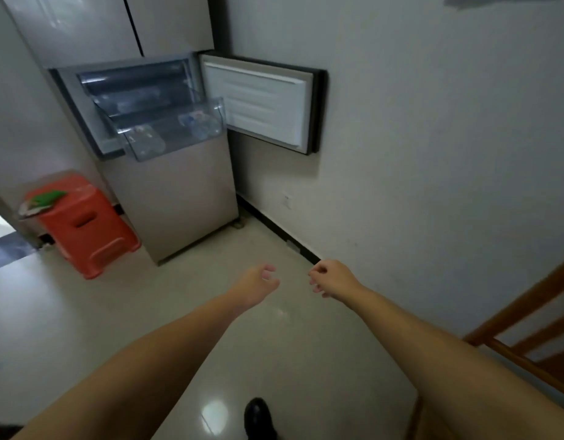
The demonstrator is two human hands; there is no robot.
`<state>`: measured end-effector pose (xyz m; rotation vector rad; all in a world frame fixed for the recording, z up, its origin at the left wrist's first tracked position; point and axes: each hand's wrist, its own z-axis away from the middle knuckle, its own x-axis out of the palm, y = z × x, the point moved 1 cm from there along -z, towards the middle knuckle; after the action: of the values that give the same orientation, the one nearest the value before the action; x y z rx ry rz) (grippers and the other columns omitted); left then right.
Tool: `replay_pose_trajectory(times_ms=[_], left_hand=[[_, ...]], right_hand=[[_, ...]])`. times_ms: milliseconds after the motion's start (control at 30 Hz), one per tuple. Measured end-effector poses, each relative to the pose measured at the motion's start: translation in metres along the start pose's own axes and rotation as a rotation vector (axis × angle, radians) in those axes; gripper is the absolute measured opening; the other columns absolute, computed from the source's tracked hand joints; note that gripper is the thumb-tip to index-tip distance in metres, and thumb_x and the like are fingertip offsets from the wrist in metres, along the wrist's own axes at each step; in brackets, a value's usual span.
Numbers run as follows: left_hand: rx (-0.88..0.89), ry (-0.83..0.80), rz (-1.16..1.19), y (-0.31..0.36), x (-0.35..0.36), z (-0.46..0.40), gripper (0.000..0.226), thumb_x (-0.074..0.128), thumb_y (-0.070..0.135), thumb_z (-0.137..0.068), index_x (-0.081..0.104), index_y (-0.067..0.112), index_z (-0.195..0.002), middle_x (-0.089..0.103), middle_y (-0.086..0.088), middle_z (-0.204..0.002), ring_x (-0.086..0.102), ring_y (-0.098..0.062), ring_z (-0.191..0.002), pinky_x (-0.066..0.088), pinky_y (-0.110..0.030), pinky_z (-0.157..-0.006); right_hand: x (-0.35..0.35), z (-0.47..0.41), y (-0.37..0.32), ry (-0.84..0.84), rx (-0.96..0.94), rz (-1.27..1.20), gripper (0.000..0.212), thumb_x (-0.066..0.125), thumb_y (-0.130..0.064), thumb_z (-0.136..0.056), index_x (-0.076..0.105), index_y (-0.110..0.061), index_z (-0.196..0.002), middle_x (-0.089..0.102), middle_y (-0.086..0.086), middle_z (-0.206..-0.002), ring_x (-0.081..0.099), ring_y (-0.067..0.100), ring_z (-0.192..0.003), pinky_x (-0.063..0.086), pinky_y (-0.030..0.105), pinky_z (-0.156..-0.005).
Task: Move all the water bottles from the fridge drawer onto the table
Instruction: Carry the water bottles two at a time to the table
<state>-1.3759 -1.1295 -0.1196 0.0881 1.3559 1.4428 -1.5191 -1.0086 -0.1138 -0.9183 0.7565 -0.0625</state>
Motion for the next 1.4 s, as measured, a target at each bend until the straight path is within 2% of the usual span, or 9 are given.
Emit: replay_pose_trajectory(times_ms=[200, 300, 500, 633, 733, 900, 1033, 1300, 1400], left_hand=[[-0.008, 0.09, 0.013, -0.001, -0.101, -0.098, 0.036, 0.06, 0.017, -0.088, 0.056, 0.008, -0.122, 0.059, -0.013, -0.117, 0.057, -0.022, -0.095, 0.045, -0.027, -0.082], [-0.033, 0.136, 0.022, -0.016, -0.141, -0.128, 0.036, 0.06, 0.018, -0.088, 0.055, 0.009, -0.123, 0.059, -0.013, -0.118, 0.058, -0.027, -0.105, 0.047, -0.03, -0.087], [-0.124, 0.21, 0.101, -0.056, -0.194, -0.168, 0.036, 0.059, 0.023, -0.089, 0.054, 0.013, -0.123, 0.059, -0.008, -0.117, 0.057, -0.019, -0.098, 0.047, -0.028, -0.081], [-0.174, 0.285, 0.125, -0.078, -0.227, -0.201, 0.035, 0.06, 0.022, -0.089, 0.055, 0.011, -0.122, 0.06, -0.009, -0.116, 0.056, -0.018, -0.094, 0.043, -0.026, -0.076], [-0.197, 0.35, 0.108, -0.089, -0.257, -0.245, 0.037, 0.062, 0.022, -0.088, 0.056, 0.009, -0.122, 0.061, -0.009, -0.116, 0.059, -0.021, -0.1, 0.047, -0.028, -0.082], [-0.178, 0.422, 0.101, -0.073, -0.313, -0.335, 0.033, 0.063, 0.019, -0.087, 0.058, 0.005, -0.117, 0.064, -0.012, -0.11, 0.061, -0.024, -0.095, 0.048, -0.03, -0.08], [-0.121, 0.468, 0.101, -0.044, -0.365, -0.403, 0.034, 0.064, 0.019, -0.087, 0.058, 0.006, -0.118, 0.064, -0.013, -0.116, 0.061, -0.024, -0.105, 0.048, -0.029, -0.09], [-0.052, 0.551, 0.306, -0.02, -0.451, -0.494, 0.033, 0.057, 0.016, -0.092, 0.053, 0.009, -0.124, 0.058, -0.009, -0.113, 0.056, -0.019, -0.101, 0.05, -0.034, -0.085], [-0.073, 0.613, 0.37, -0.026, -0.492, -0.526, 0.03, 0.056, 0.016, -0.093, 0.054, 0.01, -0.122, 0.059, -0.01, -0.111, 0.058, -0.021, -0.098, 0.051, -0.035, -0.083]], right_hand=[[0.008, -0.105, -0.088, -0.008, -0.041, -0.037, 0.021, 0.049, -0.017, -0.093, 0.062, 0.0, -0.097, 0.066, 0.012, -0.095, 0.062, 0.017, -0.072, 0.05, 0.032, -0.065], [0.022, -0.143, -0.127, -0.052, -0.079, -0.009, 0.015, 0.048, -0.016, -0.095, 0.059, -0.008, -0.089, 0.063, 0.009, -0.092, 0.061, 0.018, -0.073, 0.049, 0.032, -0.066], [0.065, -0.22, -0.185, -0.184, -0.131, 0.11, 0.015, 0.049, -0.021, -0.093, 0.059, -0.013, -0.085, 0.069, 0.015, -0.1, 0.067, 0.028, -0.085, 0.055, 0.038, -0.074], [0.089, -0.271, -0.228, -0.257, -0.205, 0.102, 0.013, 0.046, -0.014, -0.094, 0.055, -0.008, -0.087, 0.065, 0.018, -0.093, 0.06, 0.023, -0.077, 0.046, 0.027, -0.06], [0.104, -0.326, -0.259, -0.305, -0.256, 0.096, 0.015, 0.048, -0.015, -0.093, 0.056, -0.012, -0.081, 0.064, 0.012, -0.087, 0.059, 0.022, -0.074, 0.046, 0.026, -0.059], [0.108, -0.425, -0.32, -0.351, -0.289, 0.049, 0.017, 0.05, -0.019, -0.093, 0.056, -0.015, -0.077, 0.064, 0.005, -0.083, 0.061, 0.015, -0.063, 0.049, 0.025, -0.057], [0.094, -0.49, -0.381, -0.35, -0.396, 0.063, 0.016, 0.05, -0.019, -0.094, 0.06, -0.012, -0.084, 0.067, 0.006, -0.083, 0.063, 0.019, -0.073, 0.053, 0.034, -0.071], [0.107, -0.591, -0.471, -0.459, -0.475, 0.073, 0.014, 0.048, -0.017, -0.097, 0.06, -0.012, -0.093, 0.064, 0.0, -0.084, 0.06, 0.01, -0.066, 0.047, 0.02, -0.058], [0.123, -0.622, -0.504, -0.475, -0.484, -0.016, 0.018, 0.048, -0.016, -0.097, 0.057, -0.018, -0.082, 0.064, 0.001, -0.083, 0.062, 0.01, -0.066, 0.048, 0.02, -0.054]])
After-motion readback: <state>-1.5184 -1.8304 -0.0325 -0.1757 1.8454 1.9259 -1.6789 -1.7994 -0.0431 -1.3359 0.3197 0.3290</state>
